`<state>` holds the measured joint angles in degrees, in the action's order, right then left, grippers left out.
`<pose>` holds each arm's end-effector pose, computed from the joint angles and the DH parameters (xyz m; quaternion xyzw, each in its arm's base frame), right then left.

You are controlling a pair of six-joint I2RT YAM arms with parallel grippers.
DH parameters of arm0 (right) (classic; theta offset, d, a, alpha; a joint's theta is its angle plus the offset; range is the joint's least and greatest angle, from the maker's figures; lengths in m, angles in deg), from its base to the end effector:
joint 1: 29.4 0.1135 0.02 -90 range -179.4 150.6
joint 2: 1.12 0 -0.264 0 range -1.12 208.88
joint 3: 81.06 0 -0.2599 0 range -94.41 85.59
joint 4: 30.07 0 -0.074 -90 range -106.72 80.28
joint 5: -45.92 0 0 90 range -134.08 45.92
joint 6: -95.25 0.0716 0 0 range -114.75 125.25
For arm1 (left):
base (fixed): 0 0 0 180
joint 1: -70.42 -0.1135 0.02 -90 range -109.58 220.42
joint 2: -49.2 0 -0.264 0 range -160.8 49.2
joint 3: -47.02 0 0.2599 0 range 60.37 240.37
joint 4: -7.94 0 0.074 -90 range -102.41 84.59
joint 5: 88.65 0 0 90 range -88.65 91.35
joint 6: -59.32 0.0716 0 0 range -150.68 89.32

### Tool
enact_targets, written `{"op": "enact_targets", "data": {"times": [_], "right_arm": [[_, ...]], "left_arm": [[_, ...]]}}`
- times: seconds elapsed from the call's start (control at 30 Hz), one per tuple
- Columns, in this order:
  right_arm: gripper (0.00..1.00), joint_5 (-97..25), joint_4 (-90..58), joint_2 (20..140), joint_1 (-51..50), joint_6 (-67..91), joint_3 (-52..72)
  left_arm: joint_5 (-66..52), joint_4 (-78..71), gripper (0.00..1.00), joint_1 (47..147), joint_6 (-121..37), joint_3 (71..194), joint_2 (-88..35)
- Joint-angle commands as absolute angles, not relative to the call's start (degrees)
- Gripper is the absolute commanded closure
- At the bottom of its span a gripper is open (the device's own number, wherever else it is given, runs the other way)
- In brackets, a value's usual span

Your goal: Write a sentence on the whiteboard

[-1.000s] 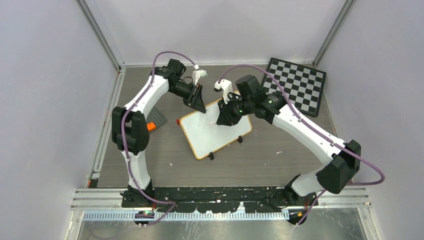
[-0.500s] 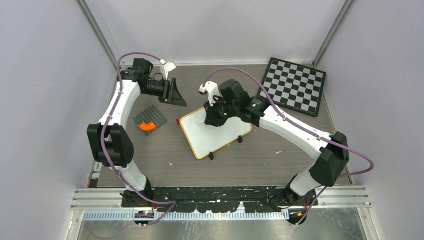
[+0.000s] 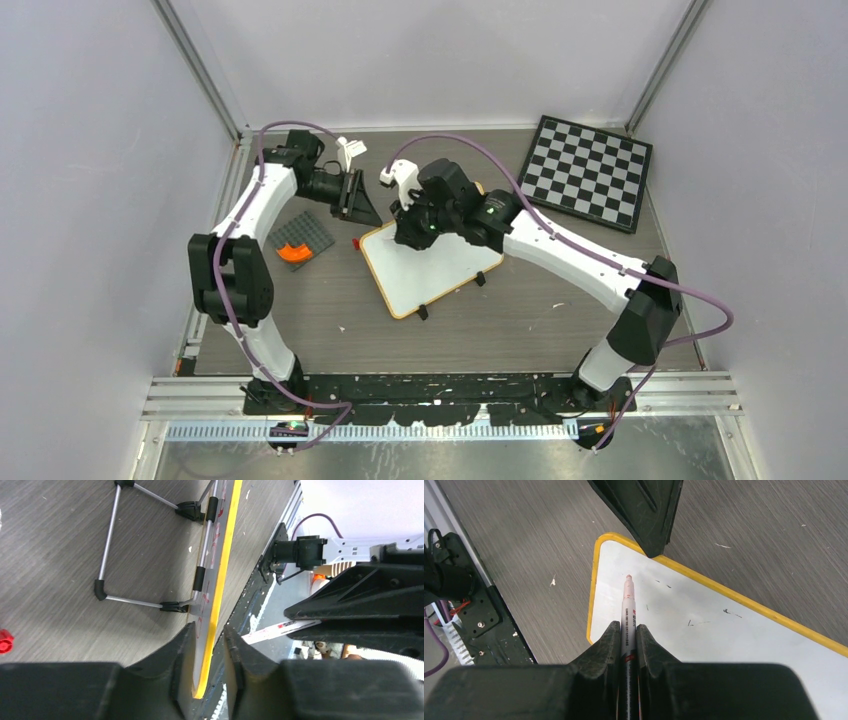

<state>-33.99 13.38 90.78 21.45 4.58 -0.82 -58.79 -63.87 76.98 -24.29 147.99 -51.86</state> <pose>0.2452 0.3210 0.3288 -0.4212 0.7804 0.2639 0.3793 0.3551 -0.1033 0.2680 0.1747 0.8403 -0.4950 0.1354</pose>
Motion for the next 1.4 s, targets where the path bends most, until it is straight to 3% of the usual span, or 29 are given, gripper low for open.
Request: {"op": "enact_targets", "data": {"times": [0.0,0.13,0.47,1.37], "right_arm": [[1.0,-36.06,11.47,91.62,22.74,5.16,-3.26],[1.0,-36.78,11.57,92.12,23.5,5.21,-3.09],[1.0,-37.86,11.67,92.94,23.75,5.21,-4.05],[1.0,-42.08,10.17,96.64,24.82,5.13,-6.47]], "left_arm": [[-60.73,-62.75,0.77,77.79,-24.23,149.83,-52.17],[-60.61,-62.55,0.87,77.8,-24.43,149.93,-52.36],[-60.59,-62.51,1.0,77.85,-24.35,150.27,-52.97],[-60.26,-63.15,1.0,78.94,-23.53,150.86,-53.63]]}}
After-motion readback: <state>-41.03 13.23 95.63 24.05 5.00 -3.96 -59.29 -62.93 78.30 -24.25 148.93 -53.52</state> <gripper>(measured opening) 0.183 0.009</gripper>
